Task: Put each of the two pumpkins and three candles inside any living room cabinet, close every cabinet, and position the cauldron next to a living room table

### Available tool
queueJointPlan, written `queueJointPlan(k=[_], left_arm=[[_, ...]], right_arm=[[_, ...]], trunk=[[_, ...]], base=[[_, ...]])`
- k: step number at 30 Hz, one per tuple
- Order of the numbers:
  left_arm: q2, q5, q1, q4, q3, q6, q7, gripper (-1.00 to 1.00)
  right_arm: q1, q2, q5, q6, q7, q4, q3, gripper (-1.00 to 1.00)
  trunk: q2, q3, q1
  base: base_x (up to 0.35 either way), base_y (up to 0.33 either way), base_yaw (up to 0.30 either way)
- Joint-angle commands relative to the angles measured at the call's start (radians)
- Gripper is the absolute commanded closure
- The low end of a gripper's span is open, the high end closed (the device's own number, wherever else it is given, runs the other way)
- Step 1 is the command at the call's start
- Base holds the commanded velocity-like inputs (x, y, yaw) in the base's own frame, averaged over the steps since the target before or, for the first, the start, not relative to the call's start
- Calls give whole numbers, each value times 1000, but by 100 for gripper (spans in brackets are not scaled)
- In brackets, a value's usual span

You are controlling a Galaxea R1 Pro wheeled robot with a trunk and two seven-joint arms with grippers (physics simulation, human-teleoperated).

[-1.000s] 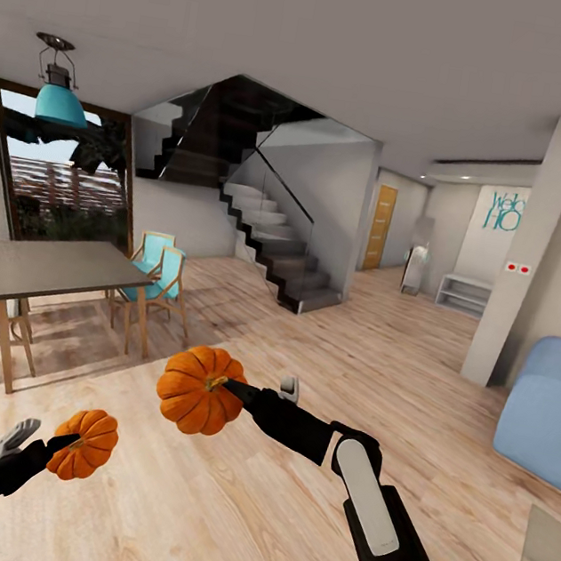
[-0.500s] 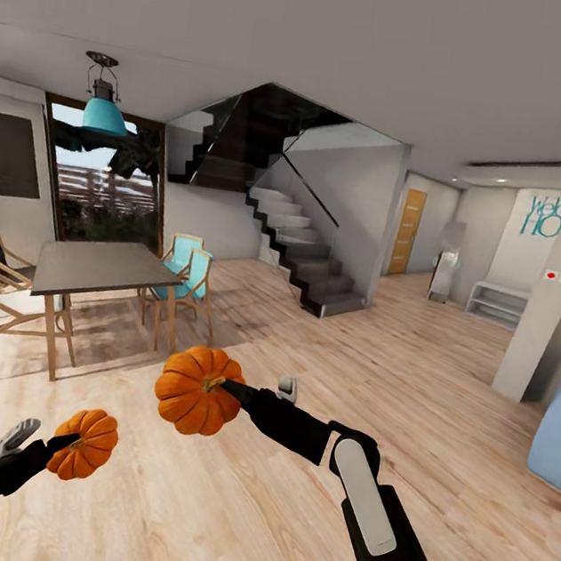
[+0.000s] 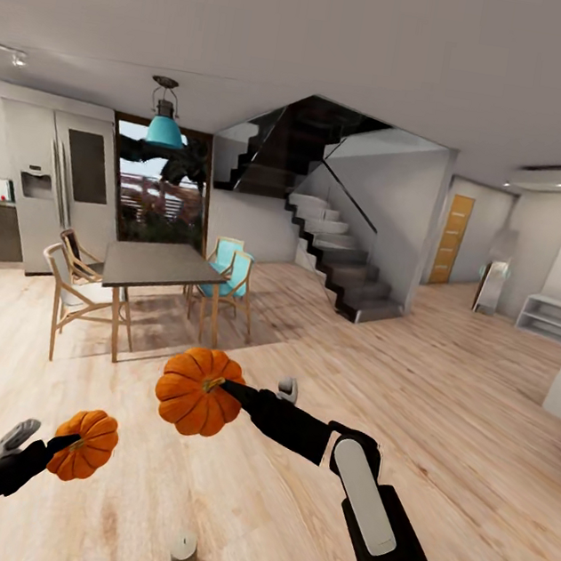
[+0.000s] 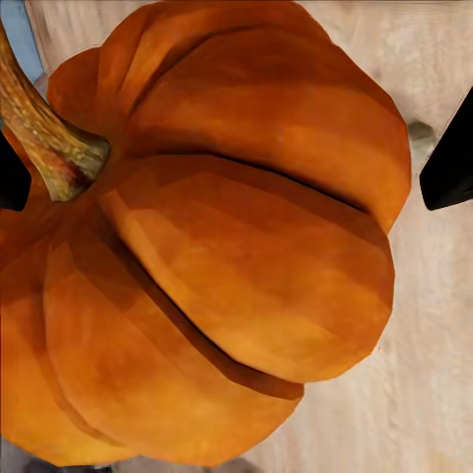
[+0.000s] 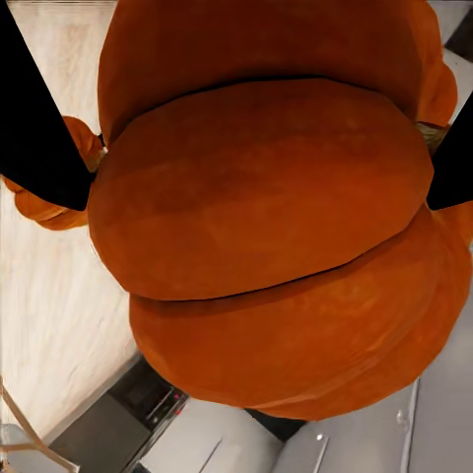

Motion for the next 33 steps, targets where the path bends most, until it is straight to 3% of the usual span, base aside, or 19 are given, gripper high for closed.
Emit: queueJointPlan(k=[1, 8, 13, 18, 23, 25, 30, 33], left_arm=[[1, 15, -2, 0, -3, 5, -1, 100], [1, 15, -2, 0, -3, 5, -1, 100], [1, 16, -2, -57, -2, 6, 0, 100], [1, 16, -2, -64, -2, 6, 1, 100], [3, 15, -2, -64, -2, 5, 1, 100], [7, 12, -2, -64, -3, 6, 3, 100], [3, -2, -2, -55, -14, 4, 24, 100], [0, -10, 1, -52, -49, -7, 84, 100]], right_arm=[[-1, 0, -6, 5, 2, -1, -1, 100], [-1, 0, -6, 14, -17, -1, 1, 100], [-1, 0, -6, 16, -23, -1, 5, 100], [-1, -1, -6, 16, -26, 5, 38, 100], [-1, -6, -3, 16, -67, 89, 42, 100], [-1, -11, 38, 8, -73, 163, 43, 100], [0, -14, 217, 0, -69, 203, 39, 100], [1, -15, 317, -79, -67, 263, 40, 100]], trunk=[[-1, -1, 0], [-1, -1, 0], [-1, -1, 0], [-1, -1, 0], [-1, -1, 0], [-1, -1, 0], [-1, -1, 0], [-1, -1, 0]], base=[[-59, 0, 272], [-10, 0, 272], [0, 0, 272], [0, 0, 272], [0, 0, 272], [0, 0, 272], [0, 0, 272], [0, 0, 272]])
